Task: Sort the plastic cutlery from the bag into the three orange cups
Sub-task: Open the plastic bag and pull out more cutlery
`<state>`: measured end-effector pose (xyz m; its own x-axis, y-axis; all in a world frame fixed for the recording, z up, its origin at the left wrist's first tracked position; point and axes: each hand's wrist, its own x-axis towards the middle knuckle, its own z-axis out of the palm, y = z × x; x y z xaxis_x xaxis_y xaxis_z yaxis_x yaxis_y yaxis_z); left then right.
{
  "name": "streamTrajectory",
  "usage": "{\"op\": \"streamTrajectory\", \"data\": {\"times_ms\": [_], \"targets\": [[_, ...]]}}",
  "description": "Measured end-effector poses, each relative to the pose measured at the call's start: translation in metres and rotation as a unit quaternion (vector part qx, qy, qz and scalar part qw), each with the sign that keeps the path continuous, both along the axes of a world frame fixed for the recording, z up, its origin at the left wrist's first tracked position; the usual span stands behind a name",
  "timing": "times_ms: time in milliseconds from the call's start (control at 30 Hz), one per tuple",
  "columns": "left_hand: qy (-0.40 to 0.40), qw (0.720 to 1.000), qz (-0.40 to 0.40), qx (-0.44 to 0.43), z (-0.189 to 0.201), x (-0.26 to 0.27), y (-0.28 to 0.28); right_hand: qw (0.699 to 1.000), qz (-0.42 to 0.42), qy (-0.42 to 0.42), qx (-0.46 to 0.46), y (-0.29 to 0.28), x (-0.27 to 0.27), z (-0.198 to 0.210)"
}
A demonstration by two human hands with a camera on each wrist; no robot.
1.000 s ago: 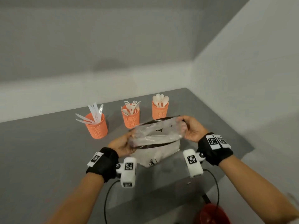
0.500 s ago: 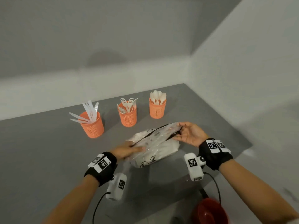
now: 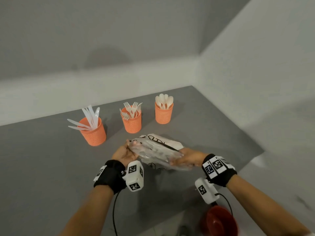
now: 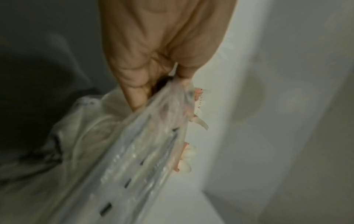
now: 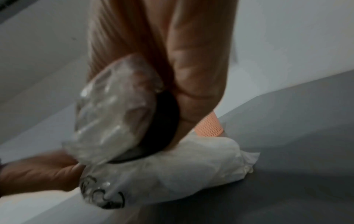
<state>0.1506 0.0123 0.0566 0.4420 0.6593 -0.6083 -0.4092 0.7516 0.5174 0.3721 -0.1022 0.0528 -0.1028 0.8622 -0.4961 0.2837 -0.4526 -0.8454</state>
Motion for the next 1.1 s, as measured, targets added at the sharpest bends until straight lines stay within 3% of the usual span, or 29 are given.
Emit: {"op": "streamTrajectory", "data": {"times_ms": [133,200,233,300,367,400,433,500,567,633,700,767,800,833,900,967,1033,1067,1100], "targets": [[-0.025,0.999,0.014,-0.015,-0.011,0.01,-0.001,0.999,0.028,-0.026,-0.031,-0.002,-0.004,-0.002],[0.133,0.984,-0.06,0.103,-0.019,0.004,-0.001,0.994,-0.051,0.092,-0.029,-0.001,0.004,0.007],[0.229,0.947,-0.109,0.196,-0.016,0.0,-0.005,0.976,-0.12,0.183,-0.021,0.001,0.01,0.011],[0.349,0.839,-0.21,0.361,-0.015,-0.006,-0.017,0.906,-0.271,0.324,0.01,0.009,0.02,0.018],[0.394,0.736,-0.339,0.434,-0.013,-0.006,-0.028,0.86,-0.368,0.352,0.013,0.022,0.023,0.013],[0.391,0.709,-0.381,0.447,-0.015,-0.005,-0.029,0.844,-0.394,0.363,0.015,0.026,0.02,0.01],[0.378,0.699,-0.402,0.454,-0.016,-0.004,-0.029,0.833,-0.409,0.372,0.012,0.031,0.018,0.004],[0.335,0.738,-0.413,0.416,-0.011,-0.006,-0.029,0.799,-0.428,0.423,0.007,0.034,0.013,-0.001],[0.251,0.849,-0.359,0.297,-0.006,-0.011,-0.024,0.786,-0.437,0.436,0.008,0.032,0.011,-0.001],[0.12,0.942,-0.254,0.182,-0.002,-0.018,-0.019,0.823,-0.402,0.401,-0.009,0.026,0.011,-0.001],[0.035,0.979,-0.168,0.113,-0.003,-0.022,-0.009,0.896,-0.301,0.323,-0.042,0.017,0.01,0.001],[0.007,0.994,-0.094,0.059,-0.011,-0.023,0.003,0.974,-0.142,0.167,-0.053,0.009,0.005,-0.002],[0.002,0.999,-0.044,0.029,-0.015,-0.02,0.007,0.993,-0.071,0.086,-0.047,0.006,0.003,-0.008],[-0.002,1.0,-0.006,0.008,-0.015,-0.017,0.007,0.999,-0.024,0.021,-0.035,0.005,0.0,-0.014],[-0.022,1.0,0.01,-0.008,-0.016,-0.01,0.007,0.999,0.023,-0.023,-0.028,0.004,-0.004,-0.02],[-0.009,0.999,-0.037,0.015,-0.014,-0.008,0.0,0.998,0.031,-0.011,-0.047,0.005,-0.005,-0.015],[0.103,0.984,-0.108,0.094,-0.012,-0.008,-0.005,0.993,-0.061,0.056,-0.085,0.009,0.001,-0.009],[0.197,0.958,-0.131,0.163,-0.016,-0.008,-0.006,0.977,-0.138,0.133,-0.097,0.01,0.009,-0.009],[0.3,0.908,-0.153,0.25,-0.02,-0.009,-0.006,0.946,-0.216,0.223,-0.094,0.012,0.014,-0.009]]}}
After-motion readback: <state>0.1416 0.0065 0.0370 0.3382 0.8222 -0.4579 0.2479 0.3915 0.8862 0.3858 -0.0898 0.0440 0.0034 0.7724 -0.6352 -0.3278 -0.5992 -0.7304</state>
